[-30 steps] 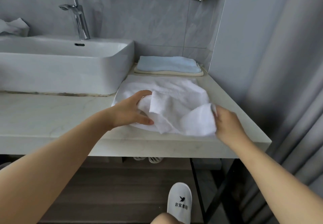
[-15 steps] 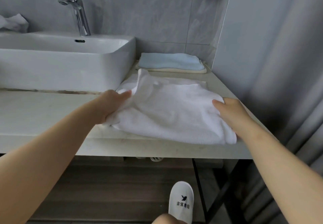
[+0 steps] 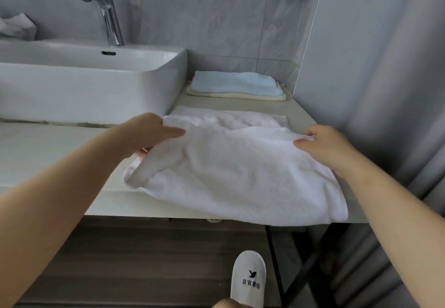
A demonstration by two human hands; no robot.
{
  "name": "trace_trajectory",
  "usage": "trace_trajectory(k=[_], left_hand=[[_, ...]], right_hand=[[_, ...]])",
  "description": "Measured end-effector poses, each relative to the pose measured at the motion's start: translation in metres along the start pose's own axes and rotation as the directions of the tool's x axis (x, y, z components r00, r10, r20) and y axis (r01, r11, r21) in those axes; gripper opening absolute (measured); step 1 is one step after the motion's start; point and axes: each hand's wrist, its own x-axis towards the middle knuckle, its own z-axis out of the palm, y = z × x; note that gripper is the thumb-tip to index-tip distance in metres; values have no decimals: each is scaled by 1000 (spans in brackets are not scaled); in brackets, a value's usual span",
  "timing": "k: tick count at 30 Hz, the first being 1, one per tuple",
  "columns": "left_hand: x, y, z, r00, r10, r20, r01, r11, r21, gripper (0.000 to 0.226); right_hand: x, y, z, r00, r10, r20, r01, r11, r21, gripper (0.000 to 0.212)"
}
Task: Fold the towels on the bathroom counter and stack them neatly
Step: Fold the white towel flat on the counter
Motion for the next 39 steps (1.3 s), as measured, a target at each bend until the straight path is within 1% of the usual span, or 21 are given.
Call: trace_trajectory(k=[1,2,4,6,8,10,11,12,14,15,16,17,21,23,25,27,29,30,32,35,39], left_hand=[[5,0,1,997,-8,-73,4,998,-63,38],[9,0,4,996,-19,-91,6,990,-138,31],[17,-2,9,998,-12,-58,-4,962,-275,21],[25,-5,10,991,49,-127,-95,917,-388,15],[32,-3,6,961,116,-252,-231,837,-496,7],[42,2,3,939,146,-311,-308,763,-569,12],[49,4,5,935,154,-320,-319,759,-568,13],[57,7,8,932,162,-323,-316,798,-513,11],[74,7,19,937,189,-295,-245,956,-164,19],[81,6,25,944,187,-273,-182,982,43,29],[84,6,28,950,174,-261,-137,979,154,38],[87,7,29,956,158,-249,-112,976,188,43],[87,10,28,983,124,-135,-115,991,71,44],[80,10,24,997,74,9,-73,994,-84,30],[73,12,19,991,72,109,-51,981,-185,14],[78,17,14,991,134,4,-128,951,-280,10],[88,24,12,964,179,-196,-242,894,-378,17],[93,27,13,941,175,-291,-277,890,-362,21],[104,27,22,904,183,-387,-265,949,-169,25],[119,14,42,906,251,-340,-221,967,124,21],[132,7,41,910,247,-333,-191,963,192,24]], right_hand=[[0,-4,1,1000,-21,17,22,1000,-10,9],[0,-7,4,998,-37,41,38,999,-25,11],[3,-12,8,998,-52,22,52,999,-3,22],[8,-14,5,998,-25,-64,39,975,217,21],[17,-14,-1,993,45,-111,12,883,468,17],[31,-15,-6,985,103,-141,4,794,608,12],[38,-16,-6,980,122,-156,2,780,626,12],[45,-17,-3,978,131,-162,-4,791,612,12],[58,-15,7,984,124,-131,-37,851,523,12],[63,-12,14,988,120,-95,-62,882,468,13],[67,-7,20,990,128,-56,-93,903,419,13],[69,-3,24,989,144,-23,-124,913,389,14],[76,7,14,988,141,64,-154,942,298,11],[76,7,1,983,90,160,-117,979,167,5],[75,7,-12,977,56,206,-65,997,38,12],[79,7,-20,993,-10,121,-4,994,113,13],[89,8,-23,999,-41,-36,50,955,293,15],[95,10,-20,996,-29,-87,58,935,349,16],[105,18,-6,992,14,-122,33,927,374,17],[113,35,21,994,32,-102,2,946,323,17],[121,38,30,995,1,-103,19,981,192,14]])
